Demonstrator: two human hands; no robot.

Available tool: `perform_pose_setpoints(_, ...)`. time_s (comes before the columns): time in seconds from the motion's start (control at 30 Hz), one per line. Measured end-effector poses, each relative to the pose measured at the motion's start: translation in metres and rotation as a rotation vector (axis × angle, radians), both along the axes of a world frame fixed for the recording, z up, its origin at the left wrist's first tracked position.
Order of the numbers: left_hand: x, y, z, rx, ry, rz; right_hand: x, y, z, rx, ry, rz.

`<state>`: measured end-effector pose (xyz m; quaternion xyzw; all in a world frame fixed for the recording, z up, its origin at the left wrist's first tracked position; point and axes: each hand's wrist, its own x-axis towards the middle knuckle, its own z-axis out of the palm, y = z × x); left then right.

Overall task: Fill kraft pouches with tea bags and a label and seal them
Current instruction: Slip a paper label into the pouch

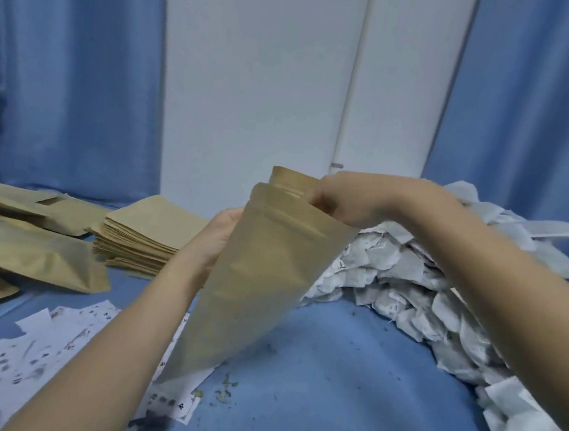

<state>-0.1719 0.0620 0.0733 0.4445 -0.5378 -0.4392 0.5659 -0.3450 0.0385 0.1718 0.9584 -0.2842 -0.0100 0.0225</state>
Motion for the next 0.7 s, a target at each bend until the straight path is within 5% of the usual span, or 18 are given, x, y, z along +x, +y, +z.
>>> perform_pose_setpoints(0.07,0.003,-0.008,-0.014,0.003,-0.011,0.037,0.003,-0.004,-0.003,-0.009,0.166,-0.064)
perform_pose_setpoints(0.2,0.001,-0.018,-0.036,0.005,0.108,-0.115,0.001,-0.012,0.000,0.088,0.098,-0.091)
perform_pose_setpoints(0.33,-0.015,-0.024,-0.024,-0.100,0.283,-0.682,0.008,-0.019,-0.003,-0.007,0.170,-0.173)
perform_pose_setpoints(0.53,0.001,0.002,0.000,-0.181,0.180,-0.307,0.014,-0.023,0.002,0.092,0.140,-0.255)
perform_pose_setpoints(0.7,0.008,0.021,0.007,-0.353,-0.273,0.102,0.035,-0.025,0.005,-0.065,0.062,-0.186)
